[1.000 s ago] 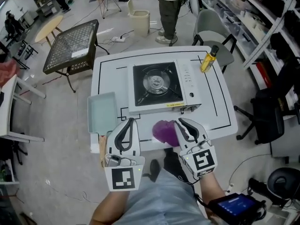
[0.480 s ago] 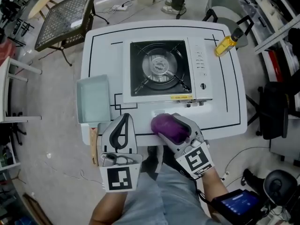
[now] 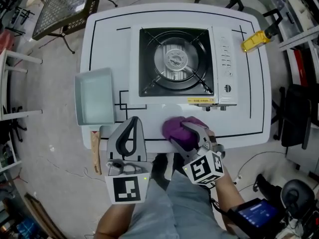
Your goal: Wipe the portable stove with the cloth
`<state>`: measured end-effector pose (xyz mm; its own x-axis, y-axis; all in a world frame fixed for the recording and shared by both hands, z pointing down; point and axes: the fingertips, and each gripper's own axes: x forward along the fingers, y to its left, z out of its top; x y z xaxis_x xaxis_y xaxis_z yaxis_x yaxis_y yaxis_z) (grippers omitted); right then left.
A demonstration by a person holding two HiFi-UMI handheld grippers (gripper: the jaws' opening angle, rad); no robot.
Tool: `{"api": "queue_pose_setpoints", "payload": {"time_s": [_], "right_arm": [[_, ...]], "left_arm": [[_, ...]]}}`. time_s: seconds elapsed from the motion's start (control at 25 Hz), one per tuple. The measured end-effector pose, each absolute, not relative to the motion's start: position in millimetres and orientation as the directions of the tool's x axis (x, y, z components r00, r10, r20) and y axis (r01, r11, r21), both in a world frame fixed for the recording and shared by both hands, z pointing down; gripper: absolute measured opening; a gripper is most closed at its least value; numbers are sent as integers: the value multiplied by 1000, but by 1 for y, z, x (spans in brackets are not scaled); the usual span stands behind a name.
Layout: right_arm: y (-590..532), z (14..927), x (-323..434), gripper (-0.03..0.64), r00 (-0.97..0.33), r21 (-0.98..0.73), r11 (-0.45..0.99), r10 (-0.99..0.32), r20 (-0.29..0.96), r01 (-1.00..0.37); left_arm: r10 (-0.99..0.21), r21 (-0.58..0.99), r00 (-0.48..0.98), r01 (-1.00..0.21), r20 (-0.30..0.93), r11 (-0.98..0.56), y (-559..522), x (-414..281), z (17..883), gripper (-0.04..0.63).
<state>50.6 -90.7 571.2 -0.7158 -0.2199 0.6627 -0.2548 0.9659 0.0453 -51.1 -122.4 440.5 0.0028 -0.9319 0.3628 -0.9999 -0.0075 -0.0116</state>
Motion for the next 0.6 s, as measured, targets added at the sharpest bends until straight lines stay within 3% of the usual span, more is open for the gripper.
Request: {"api": "queue_pose_setpoints", "payload": {"time_s": [0.24,0.6], "right_arm": [[-98,564,51,139,-711,5,955,-224,667,-297],[-110,463,51,121,-823,-112,917,-282,494,-382]], "left_arm": [[-939,-12,8,-1000,343,-12,-124,-50,428,18],[-975,-34,15,-999,222,-23,-118,-42,358,18]]}}
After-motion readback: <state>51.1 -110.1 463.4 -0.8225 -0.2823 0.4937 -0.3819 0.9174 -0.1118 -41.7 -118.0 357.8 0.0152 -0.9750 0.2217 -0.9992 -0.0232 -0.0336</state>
